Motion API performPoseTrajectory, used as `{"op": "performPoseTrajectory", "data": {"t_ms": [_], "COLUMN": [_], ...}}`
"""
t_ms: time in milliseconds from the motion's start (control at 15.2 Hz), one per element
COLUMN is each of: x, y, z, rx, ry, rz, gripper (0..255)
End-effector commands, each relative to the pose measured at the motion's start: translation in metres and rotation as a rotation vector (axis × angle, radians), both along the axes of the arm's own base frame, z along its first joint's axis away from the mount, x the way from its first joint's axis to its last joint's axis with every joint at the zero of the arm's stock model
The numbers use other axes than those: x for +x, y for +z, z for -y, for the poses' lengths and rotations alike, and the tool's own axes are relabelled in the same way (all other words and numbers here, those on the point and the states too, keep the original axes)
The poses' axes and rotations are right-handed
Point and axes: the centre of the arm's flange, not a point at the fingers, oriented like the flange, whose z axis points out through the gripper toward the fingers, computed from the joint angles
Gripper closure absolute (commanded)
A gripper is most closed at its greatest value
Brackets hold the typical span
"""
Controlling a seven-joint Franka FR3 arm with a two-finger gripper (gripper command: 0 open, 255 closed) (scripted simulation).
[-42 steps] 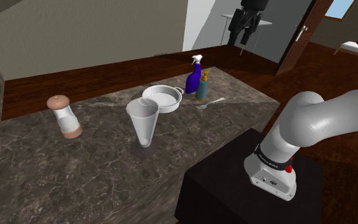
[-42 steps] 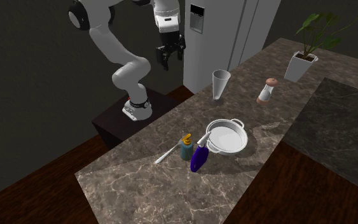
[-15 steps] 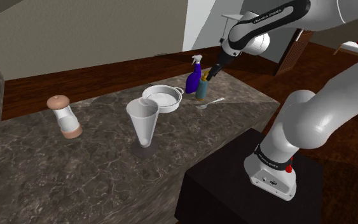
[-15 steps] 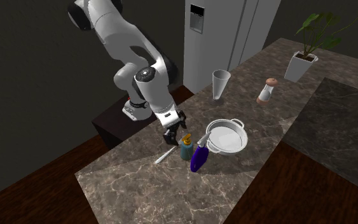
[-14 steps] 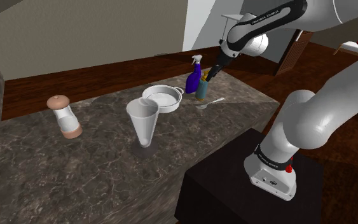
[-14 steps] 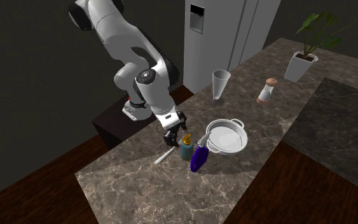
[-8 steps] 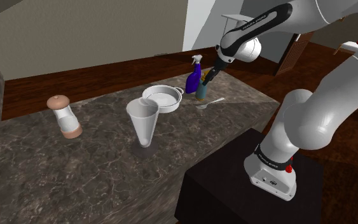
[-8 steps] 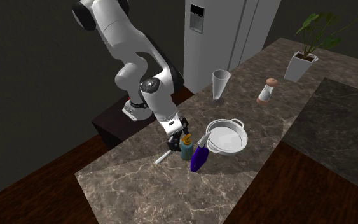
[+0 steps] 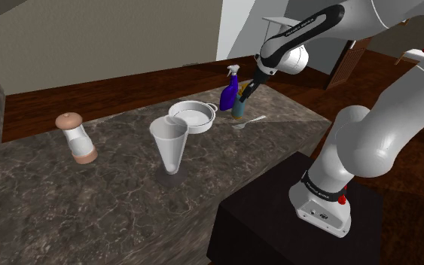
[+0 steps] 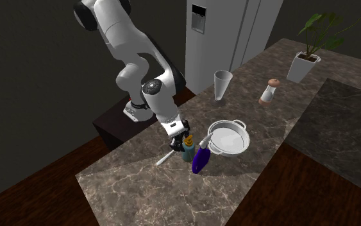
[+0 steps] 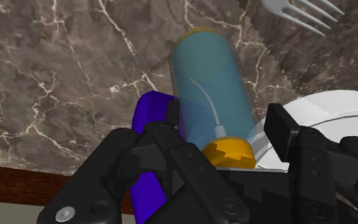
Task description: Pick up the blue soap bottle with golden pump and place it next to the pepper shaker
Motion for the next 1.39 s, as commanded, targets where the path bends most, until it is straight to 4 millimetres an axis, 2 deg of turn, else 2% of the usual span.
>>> {"op": "performPoseTrajectory", "data": {"t_ms": [0, 528, 1320], "x": [0.0, 0.0, 0.0], "y": [0.0, 0.0, 0.063], "z": [0.0, 0.0, 0.0], "rx": [0.0, 0.0, 0.0], "ry": [0.0, 0.0, 0.0], "rz": [-0.001, -0.001, -0.001], "gripper": [255, 255, 255]}}
